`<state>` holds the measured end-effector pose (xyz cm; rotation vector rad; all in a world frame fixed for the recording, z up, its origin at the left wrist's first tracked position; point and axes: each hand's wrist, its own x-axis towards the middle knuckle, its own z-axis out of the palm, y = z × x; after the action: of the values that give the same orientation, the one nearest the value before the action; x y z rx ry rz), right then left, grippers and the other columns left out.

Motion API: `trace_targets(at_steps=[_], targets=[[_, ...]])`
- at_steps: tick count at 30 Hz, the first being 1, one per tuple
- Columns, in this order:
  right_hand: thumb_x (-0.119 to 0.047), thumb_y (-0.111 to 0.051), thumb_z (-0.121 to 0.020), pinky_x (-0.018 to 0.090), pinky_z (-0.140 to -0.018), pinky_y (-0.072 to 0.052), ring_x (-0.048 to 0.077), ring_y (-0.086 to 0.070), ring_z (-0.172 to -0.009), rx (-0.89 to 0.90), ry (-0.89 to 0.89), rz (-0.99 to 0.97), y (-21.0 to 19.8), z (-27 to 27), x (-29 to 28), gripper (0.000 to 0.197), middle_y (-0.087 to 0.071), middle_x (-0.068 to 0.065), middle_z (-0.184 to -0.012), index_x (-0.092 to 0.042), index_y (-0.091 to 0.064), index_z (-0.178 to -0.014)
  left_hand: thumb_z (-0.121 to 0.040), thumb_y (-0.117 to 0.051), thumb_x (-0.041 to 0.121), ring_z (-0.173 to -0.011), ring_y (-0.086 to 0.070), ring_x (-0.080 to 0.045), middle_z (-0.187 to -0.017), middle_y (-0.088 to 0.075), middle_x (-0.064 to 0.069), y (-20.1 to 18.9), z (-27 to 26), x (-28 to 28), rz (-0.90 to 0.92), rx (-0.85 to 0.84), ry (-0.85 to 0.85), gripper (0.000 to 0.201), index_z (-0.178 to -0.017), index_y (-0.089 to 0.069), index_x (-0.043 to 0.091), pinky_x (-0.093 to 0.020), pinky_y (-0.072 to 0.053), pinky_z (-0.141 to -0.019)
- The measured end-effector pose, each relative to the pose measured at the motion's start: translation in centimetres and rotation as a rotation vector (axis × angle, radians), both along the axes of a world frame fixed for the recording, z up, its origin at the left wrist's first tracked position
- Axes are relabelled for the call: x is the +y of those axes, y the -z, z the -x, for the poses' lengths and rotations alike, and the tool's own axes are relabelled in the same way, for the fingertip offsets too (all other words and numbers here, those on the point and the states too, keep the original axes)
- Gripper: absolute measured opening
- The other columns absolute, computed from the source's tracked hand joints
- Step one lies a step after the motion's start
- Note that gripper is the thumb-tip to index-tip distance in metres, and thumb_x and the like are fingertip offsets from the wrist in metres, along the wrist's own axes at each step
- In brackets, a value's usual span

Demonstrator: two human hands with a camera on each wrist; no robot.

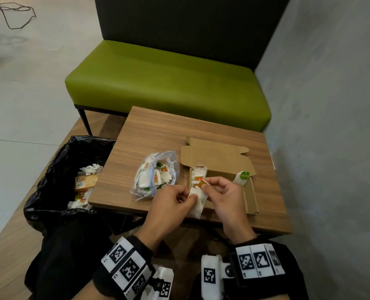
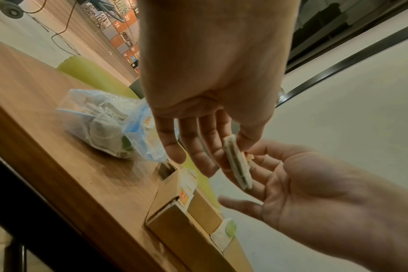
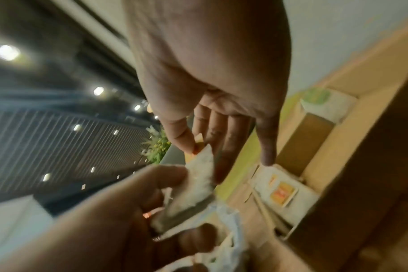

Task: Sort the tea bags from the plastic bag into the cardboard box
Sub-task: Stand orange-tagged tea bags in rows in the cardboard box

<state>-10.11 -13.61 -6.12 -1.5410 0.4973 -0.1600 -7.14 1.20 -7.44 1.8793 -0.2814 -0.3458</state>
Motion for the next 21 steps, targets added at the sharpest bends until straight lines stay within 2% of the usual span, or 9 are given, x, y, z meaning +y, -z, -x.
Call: trace_targets(at_steps=[3, 5, 8, 11, 14, 18, 21], targets=[[-0.007, -0.071, -0.088, 0.025, -0.074, -0.059, 0.006, -0.071, -0.084, -0.109, -0.053, 0.361, 0.3, 0.4, 0.0, 0.016, -0.076, -0.006, -0.085, -0.021, -0.075, -0.094, -0.088, -0.067, 0.022, -0.055, -0.054, -0.008, -0.059, -0.062, -0.001, -0.1, -0.1, -0.1, 0.037, 0.057, -0.043, 0.021, -0.071, -0.066, 0.009, -0.027, -0.046, -0.055], [-0.010, -0.073, -0.086, 0.025, -0.076, -0.057, 0.002, -0.068, -0.086, -0.206, -0.099, 0.592, 0.6, 0.6, 0.0, 0.015, -0.074, -0.011, -0.089, -0.020, -0.076, -0.096, -0.088, -0.067, 0.018, -0.051, -0.049, -0.006, -0.053, -0.056, 0.004, -0.1, -0.1, -0.2, 0.083, 0.115, -0.070, 0.024, -0.066, -0.064, 0.009, -0.023, -0.042, -0.051], [-0.020, -0.070, -0.085, 0.023, -0.079, -0.056, 0.002, -0.067, -0.091, -0.347, -0.172, 0.773, 1.0, 0.8, -0.1, 0.012, -0.073, -0.011, -0.095, -0.018, -0.078, -0.093, -0.089, -0.067, 0.015, -0.047, -0.045, -0.005, -0.051, -0.052, 0.004, 0.0, -0.1, -0.3, 0.146, 0.169, -0.104, 0.024, -0.069, -0.065, 0.002, -0.018, -0.038, -0.048], [-0.031, -0.065, -0.085, 0.021, -0.085, -0.054, 0.001, -0.065, -0.099, -0.330, -0.207, 0.797, 1.2, 1.1, -0.1, 0.021, -0.071, -0.011, -0.104, -0.021, -0.078, -0.097, -0.093, -0.064, 0.015, -0.054, -0.049, -0.011, -0.058, -0.053, -0.005, 0.2, -0.2, -0.3, 0.244, 0.235, -0.113, 0.027, -0.081, -0.064, -0.008, -0.020, -0.042, -0.050], [-0.036, -0.063, -0.085, 0.015, -0.089, -0.051, -0.001, -0.064, -0.103, -0.291, -0.217, 0.712, 1.4, 1.2, -0.1, 0.027, -0.071, -0.012, -0.109, -0.021, -0.079, -0.101, -0.097, -0.059, 0.016, -0.065, -0.056, -0.014, -0.071, -0.059, -0.008, 0.4, -0.2, -0.3, 0.288, 0.270, -0.088, 0.022, -0.088, -0.068, -0.001, -0.025, -0.050, -0.059], [-0.020, -0.069, -0.090, 0.011, -0.089, -0.048, -0.002, -0.063, -0.106, -0.269, -0.198, 0.672, 1.6, 1.0, -0.3, 0.015, -0.069, -0.013, -0.108, -0.022, -0.078, -0.101, -0.100, -0.052, 0.017, -0.075, -0.063, -0.014, -0.083, -0.067, -0.009, 0.4, -0.1, -0.3, 0.304, 0.292, -0.086, 0.022, -0.093, -0.070, 0.006, -0.026, -0.053, -0.063], [-0.008, -0.071, -0.089, 0.010, -0.086, -0.049, 0.000, -0.064, -0.103, -0.286, -0.197, 0.627, 1.7, 1.1, -0.3, 0.018, -0.068, -0.015, -0.105, -0.019, -0.078, -0.101, -0.098, -0.057, 0.018, -0.076, -0.065, -0.013, -0.086, -0.070, -0.009, 0.5, 0.0, -0.4, 0.308, 0.276, -0.068, 0.016, -0.096, -0.070, 0.009, -0.025, -0.053, -0.064]])
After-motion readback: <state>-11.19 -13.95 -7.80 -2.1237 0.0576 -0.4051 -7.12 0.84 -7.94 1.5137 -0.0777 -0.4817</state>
